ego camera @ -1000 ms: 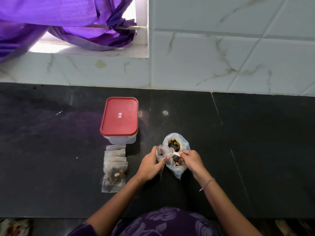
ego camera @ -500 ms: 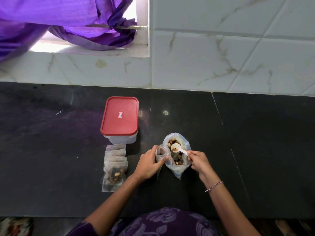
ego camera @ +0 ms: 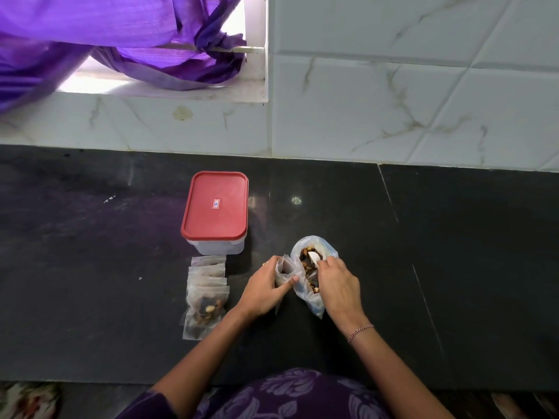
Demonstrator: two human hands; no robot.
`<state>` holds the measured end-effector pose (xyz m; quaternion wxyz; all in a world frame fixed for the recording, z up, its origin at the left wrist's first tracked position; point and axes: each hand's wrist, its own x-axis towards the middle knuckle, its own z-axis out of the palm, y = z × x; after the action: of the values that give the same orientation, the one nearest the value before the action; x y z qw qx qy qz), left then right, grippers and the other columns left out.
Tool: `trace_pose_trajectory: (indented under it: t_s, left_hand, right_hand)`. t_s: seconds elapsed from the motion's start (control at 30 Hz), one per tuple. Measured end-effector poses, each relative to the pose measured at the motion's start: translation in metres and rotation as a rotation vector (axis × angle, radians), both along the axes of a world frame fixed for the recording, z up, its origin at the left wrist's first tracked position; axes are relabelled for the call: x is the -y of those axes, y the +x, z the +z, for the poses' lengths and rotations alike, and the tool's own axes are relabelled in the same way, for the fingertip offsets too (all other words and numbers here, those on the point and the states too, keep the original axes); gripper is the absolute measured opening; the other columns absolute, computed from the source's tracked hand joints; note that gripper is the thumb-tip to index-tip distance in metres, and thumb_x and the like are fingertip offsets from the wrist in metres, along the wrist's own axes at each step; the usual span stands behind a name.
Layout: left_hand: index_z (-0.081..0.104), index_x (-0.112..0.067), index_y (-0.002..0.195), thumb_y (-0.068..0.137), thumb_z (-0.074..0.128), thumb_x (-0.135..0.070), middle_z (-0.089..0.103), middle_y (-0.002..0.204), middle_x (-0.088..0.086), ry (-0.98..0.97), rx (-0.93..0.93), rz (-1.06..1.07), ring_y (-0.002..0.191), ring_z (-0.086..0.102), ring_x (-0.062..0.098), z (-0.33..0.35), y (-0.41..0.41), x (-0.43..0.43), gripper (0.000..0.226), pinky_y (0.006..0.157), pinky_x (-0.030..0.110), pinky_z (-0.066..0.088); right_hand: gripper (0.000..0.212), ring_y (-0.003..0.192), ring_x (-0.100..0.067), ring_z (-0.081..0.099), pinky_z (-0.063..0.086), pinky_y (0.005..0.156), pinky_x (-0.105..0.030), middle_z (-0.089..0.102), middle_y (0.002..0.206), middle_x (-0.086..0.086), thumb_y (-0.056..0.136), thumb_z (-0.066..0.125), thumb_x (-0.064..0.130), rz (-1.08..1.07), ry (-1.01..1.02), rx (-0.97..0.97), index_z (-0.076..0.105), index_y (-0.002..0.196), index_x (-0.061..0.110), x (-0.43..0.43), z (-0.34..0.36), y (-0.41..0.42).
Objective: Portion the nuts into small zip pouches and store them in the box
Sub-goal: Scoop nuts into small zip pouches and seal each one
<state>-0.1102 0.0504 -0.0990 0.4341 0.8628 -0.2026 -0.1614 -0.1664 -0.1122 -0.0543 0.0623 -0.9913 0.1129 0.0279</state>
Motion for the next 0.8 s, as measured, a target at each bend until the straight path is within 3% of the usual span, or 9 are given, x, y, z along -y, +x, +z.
trace_pose_trajectory:
  t_s: [0.17,0.3,0.47,0.57,0.7,0.8]
  left_hand:
    - [0.054,-0.025,0.112,0.089,0.059,-0.051,0.066,0.107,-0.012,-0.089,-0.139,-0.009,0.097,0.062,0.001,0.001,-0.004,0.004,0.035,0.089,0.035,0.052]
    - [0.057,-0.020,0.115,0.093,0.061,-0.040,0.069,0.109,-0.008,-0.204,-0.210,0.013,0.100,0.063,0.002,0.005,-0.006,0.008,0.031,0.092,0.029,0.051]
    - [0.056,-0.018,0.116,0.093,0.061,-0.038,0.069,0.109,-0.008,-0.208,-0.222,-0.018,0.100,0.063,0.002,0.009,-0.007,0.012,0.031,0.090,0.025,0.051]
    - [0.056,-0.018,0.118,0.093,0.061,-0.039,0.067,0.109,-0.011,-0.187,-0.204,-0.017,0.099,0.062,-0.002,0.011,-0.007,0.010,0.033,0.089,0.022,0.051]
    - [0.053,-0.023,0.115,0.091,0.062,-0.041,0.063,0.107,-0.016,-0.121,-0.191,-0.029,0.098,0.060,-0.004,0.010,-0.006,0.005,0.030,0.084,0.013,0.047]
    - [0.055,-0.024,0.112,0.089,0.063,-0.044,0.062,0.108,-0.013,-0.090,-0.106,-0.036,0.101,0.058,0.002,0.006,-0.005,0.003,0.031,0.087,0.022,0.049]
  right_hand:
    - [0.018,0.094,-0.013,0.059,0.054,0.075,-0.028,0.058,0.108,0.002,0.097,0.047,0.022,-0.059,0.087,-0.022,0.060,0.110,0.018,-0.003,0.001,0.000]
    - [0.028,0.083,-0.014,0.063,0.055,0.073,-0.031,0.066,0.092,0.000,0.101,0.038,0.028,-0.227,0.303,-0.062,0.065,0.100,0.018,-0.002,-0.001,0.000]
    - [0.025,0.077,-0.012,0.059,0.047,0.061,-0.024,0.062,0.086,0.001,0.099,0.045,0.021,-0.606,0.977,-0.079,0.067,0.110,0.015,0.014,-0.006,0.002]
    - [0.019,0.057,-0.006,0.043,0.034,0.043,-0.016,0.050,0.071,0.001,0.099,0.047,0.018,-0.769,1.221,-0.068,0.064,0.093,0.012,0.020,-0.002,0.000]
    - [0.020,0.050,-0.006,0.035,0.029,0.035,-0.014,0.045,0.067,0.000,0.099,0.047,0.017,-0.799,1.316,-0.074,0.064,0.094,0.007,0.023,0.002,0.001]
    - [0.017,0.048,-0.005,0.035,0.028,0.034,-0.013,0.045,0.067,-0.001,0.099,0.047,0.015,-0.811,1.380,-0.073,0.063,0.099,0.008,0.025,0.004,-0.002]
